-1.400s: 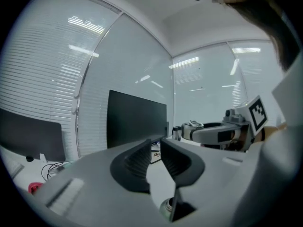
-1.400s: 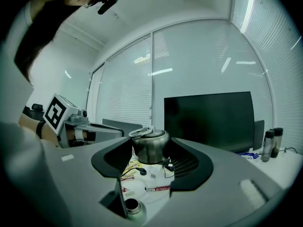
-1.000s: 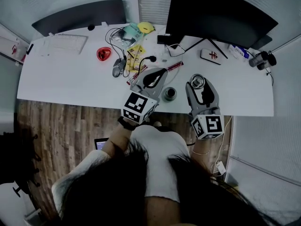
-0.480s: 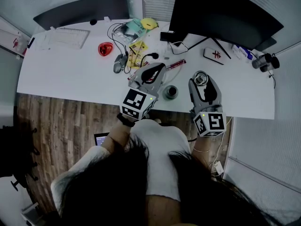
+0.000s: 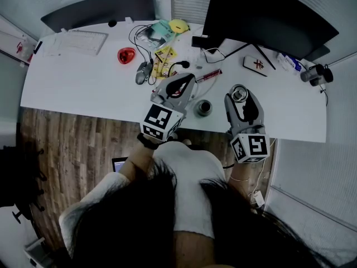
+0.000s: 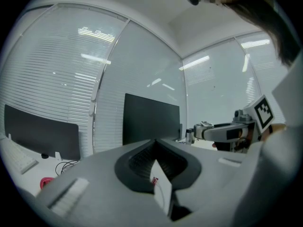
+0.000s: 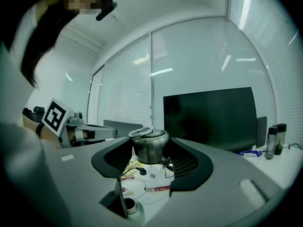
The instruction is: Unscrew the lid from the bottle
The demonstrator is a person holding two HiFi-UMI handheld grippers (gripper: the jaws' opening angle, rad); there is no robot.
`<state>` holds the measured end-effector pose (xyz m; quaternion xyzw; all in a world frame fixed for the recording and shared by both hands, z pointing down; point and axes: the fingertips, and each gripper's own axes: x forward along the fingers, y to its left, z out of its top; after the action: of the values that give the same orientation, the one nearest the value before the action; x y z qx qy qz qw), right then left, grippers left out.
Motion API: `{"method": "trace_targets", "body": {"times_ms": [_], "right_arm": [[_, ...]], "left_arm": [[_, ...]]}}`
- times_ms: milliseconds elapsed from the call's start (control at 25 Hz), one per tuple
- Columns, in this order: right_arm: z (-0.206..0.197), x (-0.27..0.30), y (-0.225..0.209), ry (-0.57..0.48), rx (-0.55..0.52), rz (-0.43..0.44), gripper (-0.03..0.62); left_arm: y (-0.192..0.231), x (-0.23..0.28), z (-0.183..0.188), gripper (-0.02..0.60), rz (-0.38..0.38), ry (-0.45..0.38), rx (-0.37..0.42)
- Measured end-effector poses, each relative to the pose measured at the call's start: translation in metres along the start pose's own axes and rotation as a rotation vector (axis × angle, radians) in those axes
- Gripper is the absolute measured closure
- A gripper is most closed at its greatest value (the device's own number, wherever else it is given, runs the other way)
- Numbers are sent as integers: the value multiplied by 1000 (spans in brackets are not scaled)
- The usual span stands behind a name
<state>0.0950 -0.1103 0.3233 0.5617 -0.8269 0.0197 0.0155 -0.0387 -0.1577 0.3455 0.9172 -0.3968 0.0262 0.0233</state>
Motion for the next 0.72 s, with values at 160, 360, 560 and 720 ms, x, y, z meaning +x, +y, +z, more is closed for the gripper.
{"method": "trace_targets", "body": {"times_ms": [160,360,560,720], "right_arm": [[0,0,2,1,3,7,350],[-1,-2,5,4,9,6,350],[-3,-2,5,5,15,5,350],[-2,-4,5,0,24,5,350]], "left_arm": [[0,-1,0,523,2,2,-3],[-1,-4,-1,523,4,2,-1],[0,-5,-2,523,7,4,-1],[-1,-7,-2,523,8,2,0]]}}
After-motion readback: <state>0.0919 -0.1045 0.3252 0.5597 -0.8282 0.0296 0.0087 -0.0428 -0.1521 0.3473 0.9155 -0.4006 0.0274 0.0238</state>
